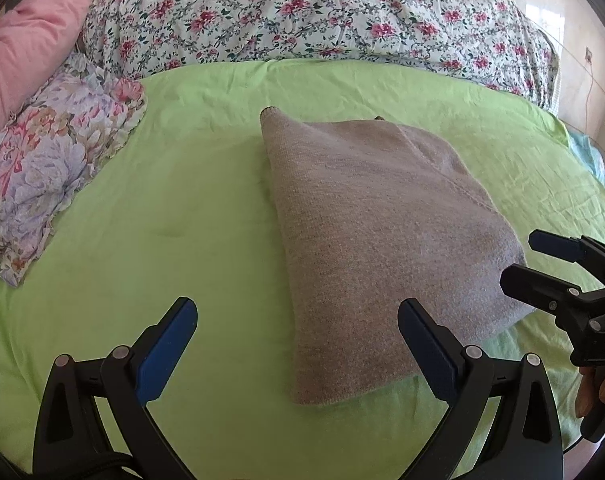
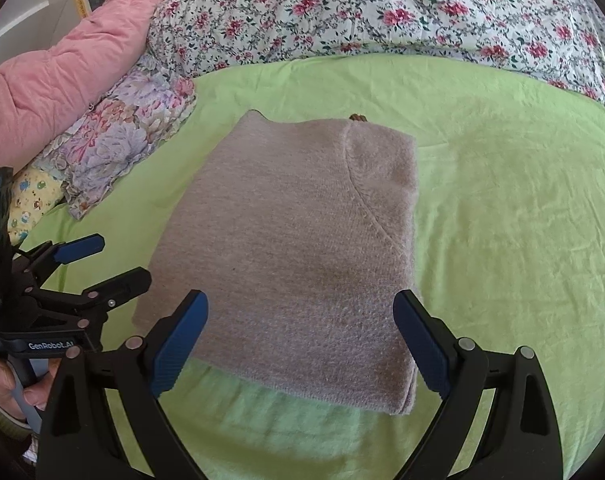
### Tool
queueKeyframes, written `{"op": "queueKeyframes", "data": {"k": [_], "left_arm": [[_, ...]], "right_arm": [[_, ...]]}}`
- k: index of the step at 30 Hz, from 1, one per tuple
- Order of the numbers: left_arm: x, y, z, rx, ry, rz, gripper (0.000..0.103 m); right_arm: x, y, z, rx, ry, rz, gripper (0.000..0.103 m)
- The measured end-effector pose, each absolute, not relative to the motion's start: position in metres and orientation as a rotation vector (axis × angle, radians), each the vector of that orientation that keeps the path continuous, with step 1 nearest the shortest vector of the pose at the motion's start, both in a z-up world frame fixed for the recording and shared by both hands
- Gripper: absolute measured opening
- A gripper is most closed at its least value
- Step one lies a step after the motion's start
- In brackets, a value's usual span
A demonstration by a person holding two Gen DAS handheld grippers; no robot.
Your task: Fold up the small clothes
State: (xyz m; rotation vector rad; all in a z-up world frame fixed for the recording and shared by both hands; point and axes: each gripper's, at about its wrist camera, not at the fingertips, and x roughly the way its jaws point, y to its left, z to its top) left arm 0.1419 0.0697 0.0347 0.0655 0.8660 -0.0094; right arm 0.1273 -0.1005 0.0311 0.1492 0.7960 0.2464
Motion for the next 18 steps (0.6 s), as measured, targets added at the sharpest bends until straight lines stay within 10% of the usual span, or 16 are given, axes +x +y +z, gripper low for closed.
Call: {"op": "queueKeyframes", "data": {"k": [18], "left_arm": [[0.124,0.071,0.032,0.041,0.854,0.05,0.101]], "right_arm": [[0.127,-0.092,0.032,0.125,0.781,0.277,0.094]]}}
